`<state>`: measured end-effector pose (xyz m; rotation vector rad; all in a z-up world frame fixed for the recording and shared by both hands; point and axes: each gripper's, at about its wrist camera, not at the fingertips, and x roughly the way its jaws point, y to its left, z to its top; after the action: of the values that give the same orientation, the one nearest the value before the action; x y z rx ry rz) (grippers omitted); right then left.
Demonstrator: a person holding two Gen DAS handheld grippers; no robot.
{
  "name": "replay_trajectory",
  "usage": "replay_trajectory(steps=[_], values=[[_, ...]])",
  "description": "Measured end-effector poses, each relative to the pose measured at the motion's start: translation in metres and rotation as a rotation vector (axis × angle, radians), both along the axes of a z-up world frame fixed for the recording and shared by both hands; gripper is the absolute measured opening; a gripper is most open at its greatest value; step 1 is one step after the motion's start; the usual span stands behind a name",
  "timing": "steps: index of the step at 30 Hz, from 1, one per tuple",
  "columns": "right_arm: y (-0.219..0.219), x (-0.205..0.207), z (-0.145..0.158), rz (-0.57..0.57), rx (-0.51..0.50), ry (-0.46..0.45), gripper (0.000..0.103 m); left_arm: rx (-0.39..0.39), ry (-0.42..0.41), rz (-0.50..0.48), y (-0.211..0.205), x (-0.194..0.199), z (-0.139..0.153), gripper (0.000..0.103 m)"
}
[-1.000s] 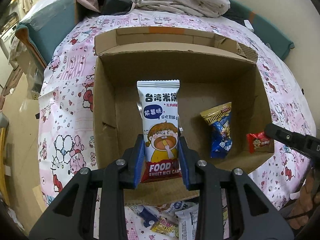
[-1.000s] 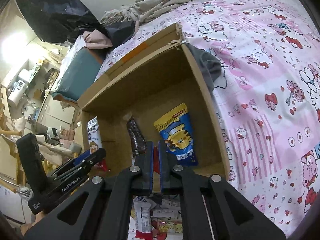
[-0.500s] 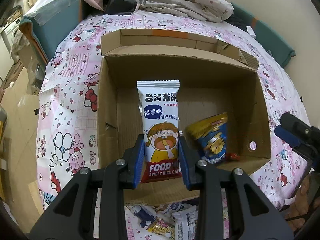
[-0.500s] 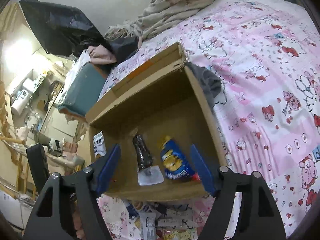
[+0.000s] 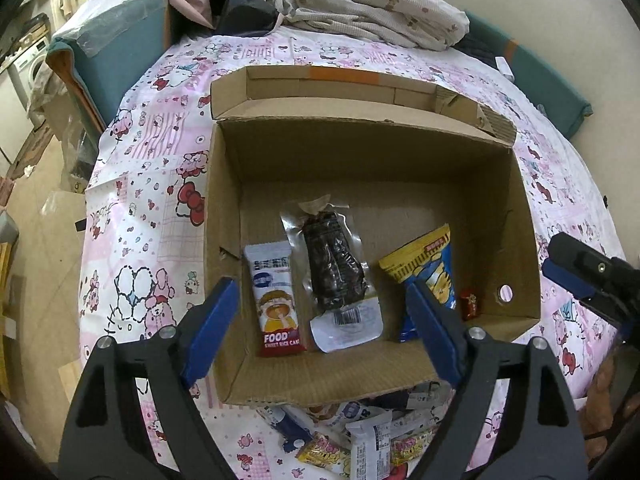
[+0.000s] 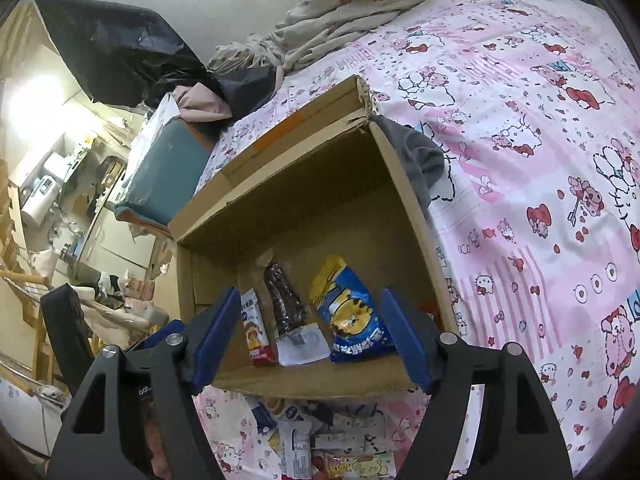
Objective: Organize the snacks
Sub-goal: 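Open the left tool to drop the rice cake packet and withdraw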
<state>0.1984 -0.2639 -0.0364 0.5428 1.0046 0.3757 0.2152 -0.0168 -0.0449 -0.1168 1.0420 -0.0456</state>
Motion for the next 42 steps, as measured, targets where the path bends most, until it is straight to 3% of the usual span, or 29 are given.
replay_trajectory(steps=[4,14,22,27,34,42], values=[[0.0,0.0,0.0,0.0,-0.006,-0.002,0.076,0.005,-0.009,-0.002,0.001,-0.004,0.004,0.084],[0.007,-0.022,0.016,0.04,-0.042,-0.05,0.076,0.13,-0.077,0.03,0.004,-0.026,0.03,0.084],[0.006,-0.054,0.034,0.051,-0.063,-0.09,0.09,0.124,-0.12,0.017,0.006,-0.05,0.048,0.084],[0.006,-0.07,0.027,0.036,-0.066,-0.06,0.093,0.198,-0.112,0.012,-0.002,-0.064,0.049,0.084],[0.002,-0.086,0.018,0.007,-0.093,-0.016,0.093,0.09,-0.061,-0.005,0.006,-0.087,0.045,0.084],[-0.005,-0.096,-0.004,-0.026,-0.039,0.102,0.093,0.042,0.013,-0.025,0.005,-0.11,0.031,0.084]])
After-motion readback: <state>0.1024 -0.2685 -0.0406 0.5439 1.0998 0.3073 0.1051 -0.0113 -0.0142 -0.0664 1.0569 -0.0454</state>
